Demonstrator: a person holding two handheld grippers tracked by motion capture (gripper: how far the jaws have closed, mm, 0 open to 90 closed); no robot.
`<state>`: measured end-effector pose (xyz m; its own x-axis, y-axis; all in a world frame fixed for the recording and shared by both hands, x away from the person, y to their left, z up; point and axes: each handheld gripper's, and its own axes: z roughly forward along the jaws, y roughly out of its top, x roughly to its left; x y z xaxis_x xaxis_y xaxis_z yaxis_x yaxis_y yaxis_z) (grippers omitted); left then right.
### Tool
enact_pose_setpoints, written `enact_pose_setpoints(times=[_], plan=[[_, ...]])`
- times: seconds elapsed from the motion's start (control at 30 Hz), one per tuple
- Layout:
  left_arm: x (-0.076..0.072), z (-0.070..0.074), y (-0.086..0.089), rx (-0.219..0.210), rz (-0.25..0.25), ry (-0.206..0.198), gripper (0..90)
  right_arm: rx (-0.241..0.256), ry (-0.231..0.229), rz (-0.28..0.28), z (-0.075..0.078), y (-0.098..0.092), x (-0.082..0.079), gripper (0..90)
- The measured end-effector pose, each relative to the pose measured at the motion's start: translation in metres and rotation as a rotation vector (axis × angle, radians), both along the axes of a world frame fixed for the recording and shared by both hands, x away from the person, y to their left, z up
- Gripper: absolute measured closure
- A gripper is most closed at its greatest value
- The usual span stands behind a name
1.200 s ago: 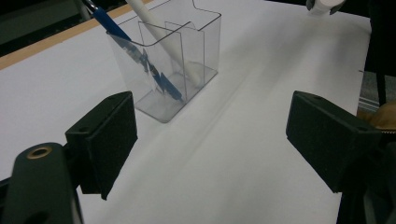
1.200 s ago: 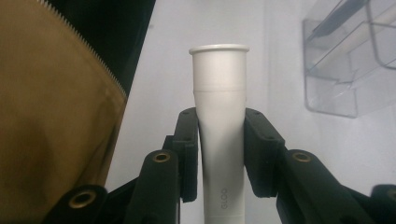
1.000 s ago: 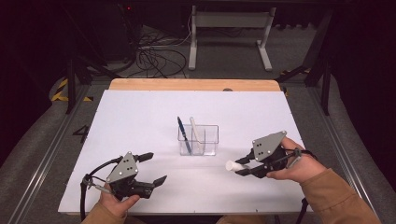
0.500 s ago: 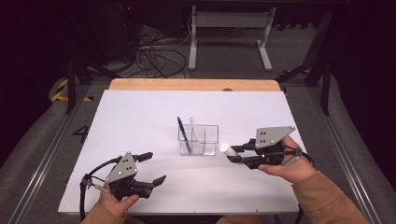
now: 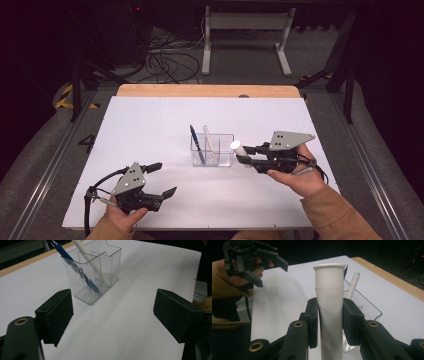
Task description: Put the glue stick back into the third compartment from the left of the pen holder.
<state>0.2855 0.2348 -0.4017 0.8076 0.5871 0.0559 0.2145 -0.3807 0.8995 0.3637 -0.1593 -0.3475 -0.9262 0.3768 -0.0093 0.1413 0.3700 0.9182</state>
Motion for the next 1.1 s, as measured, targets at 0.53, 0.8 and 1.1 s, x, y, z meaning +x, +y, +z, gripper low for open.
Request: enact_pose_setpoints(times=[0.53, 0.8, 1.1], plan=[[0.001, -0.001, 0.003, -0.001, 0.008, -0.003, 17.0, 0.135, 0.007, -0.155, -0.007, 0.021, 0.009, 69.2], [0.001, -0.002, 0.003, -0.002, 0.010, -0.002, 17.0, 0.184, 0.017, -0.233, -0.013, 0.031, 0.016, 69.1], [0.000, -0.002, 0.003, 0.000, 0.007, 0.001, 17.0, 0.233, 0.019, -0.313, -0.025, 0.042, 0.024, 69.1]])
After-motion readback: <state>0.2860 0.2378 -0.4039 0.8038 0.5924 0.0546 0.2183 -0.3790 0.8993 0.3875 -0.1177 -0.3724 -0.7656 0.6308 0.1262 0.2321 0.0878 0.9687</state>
